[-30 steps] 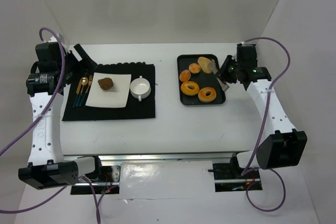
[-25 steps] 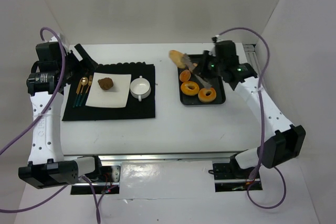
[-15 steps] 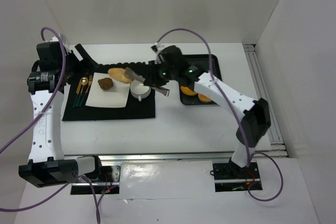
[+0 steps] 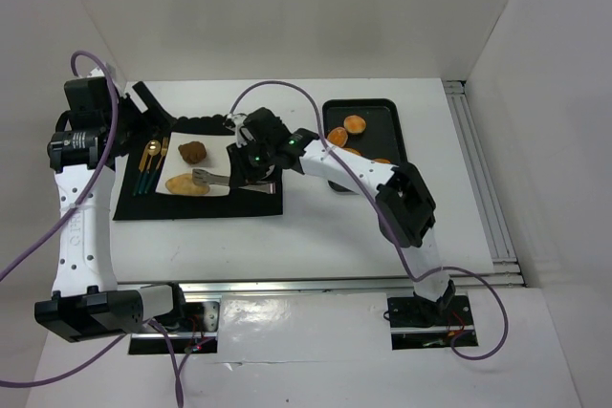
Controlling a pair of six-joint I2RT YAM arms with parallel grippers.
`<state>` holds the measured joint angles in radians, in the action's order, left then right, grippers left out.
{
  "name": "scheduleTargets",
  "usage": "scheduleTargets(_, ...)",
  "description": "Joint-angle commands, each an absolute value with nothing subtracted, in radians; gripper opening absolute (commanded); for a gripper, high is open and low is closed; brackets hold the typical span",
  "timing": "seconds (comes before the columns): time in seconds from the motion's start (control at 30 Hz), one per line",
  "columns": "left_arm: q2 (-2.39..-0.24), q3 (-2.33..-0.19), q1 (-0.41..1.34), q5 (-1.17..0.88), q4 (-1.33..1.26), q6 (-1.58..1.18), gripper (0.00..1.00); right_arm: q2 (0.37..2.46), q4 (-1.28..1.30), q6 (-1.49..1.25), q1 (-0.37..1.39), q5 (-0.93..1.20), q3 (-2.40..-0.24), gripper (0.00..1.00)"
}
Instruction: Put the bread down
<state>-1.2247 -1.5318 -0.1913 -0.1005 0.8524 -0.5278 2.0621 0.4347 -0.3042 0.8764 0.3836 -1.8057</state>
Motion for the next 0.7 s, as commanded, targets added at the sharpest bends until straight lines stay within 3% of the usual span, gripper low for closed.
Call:
scheduleTargets(0.0, -1.197, -1.565, -0.198, -0.087, 0.850, -0.516, 0.94, 2.100, 0.376, -0.278, 0.871, 0.411, -1.900, 0.06)
scheduleTargets(0.67, -1.187, -1.565, -0.207, -0.087, 0.850, -0.515, 0.94, 2.019, 0.202, -0.359, 0.816, 0.258, -1.663, 0.00)
